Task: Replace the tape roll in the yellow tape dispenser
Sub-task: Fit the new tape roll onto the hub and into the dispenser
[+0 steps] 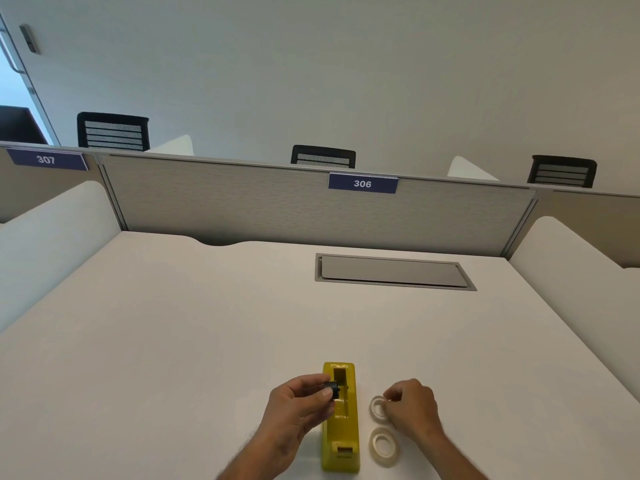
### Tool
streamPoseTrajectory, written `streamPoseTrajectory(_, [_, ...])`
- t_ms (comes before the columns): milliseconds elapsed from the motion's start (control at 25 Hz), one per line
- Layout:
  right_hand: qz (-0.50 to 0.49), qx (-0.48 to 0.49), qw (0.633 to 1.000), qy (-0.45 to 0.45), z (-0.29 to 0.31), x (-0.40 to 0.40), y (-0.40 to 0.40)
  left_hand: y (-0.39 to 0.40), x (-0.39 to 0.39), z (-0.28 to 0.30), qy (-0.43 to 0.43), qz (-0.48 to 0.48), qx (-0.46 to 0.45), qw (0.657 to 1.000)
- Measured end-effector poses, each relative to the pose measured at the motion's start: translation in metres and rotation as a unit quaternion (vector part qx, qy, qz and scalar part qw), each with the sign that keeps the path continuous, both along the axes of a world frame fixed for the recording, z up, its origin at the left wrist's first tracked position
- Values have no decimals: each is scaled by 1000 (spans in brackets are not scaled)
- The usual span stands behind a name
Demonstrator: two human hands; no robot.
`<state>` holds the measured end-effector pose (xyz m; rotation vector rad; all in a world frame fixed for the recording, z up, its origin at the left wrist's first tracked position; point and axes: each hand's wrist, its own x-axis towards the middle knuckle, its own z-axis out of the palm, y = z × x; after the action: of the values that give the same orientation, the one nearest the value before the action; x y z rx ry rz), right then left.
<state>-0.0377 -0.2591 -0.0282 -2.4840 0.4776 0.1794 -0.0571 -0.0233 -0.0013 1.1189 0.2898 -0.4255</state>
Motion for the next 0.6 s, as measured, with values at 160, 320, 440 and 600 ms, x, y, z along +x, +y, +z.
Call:
streamPoseTrajectory(160, [-19,24,999,-25,-1,-4,0,1,1,-2,-5,2,10,1000])
streamPoseTrajectory(320, [41,48,995,-84,6,-23,-2,2,0,-2,-10,6,7,1000])
streamPoseTrajectory(440, [201,-56,977,-50,4,-40,-2,1,-1,-1,-9,7,13,1000])
streamPoseTrajectory(600, [267,-114,956,-26,-5,-50,2,-1,-4,1,-10,6,17,1000])
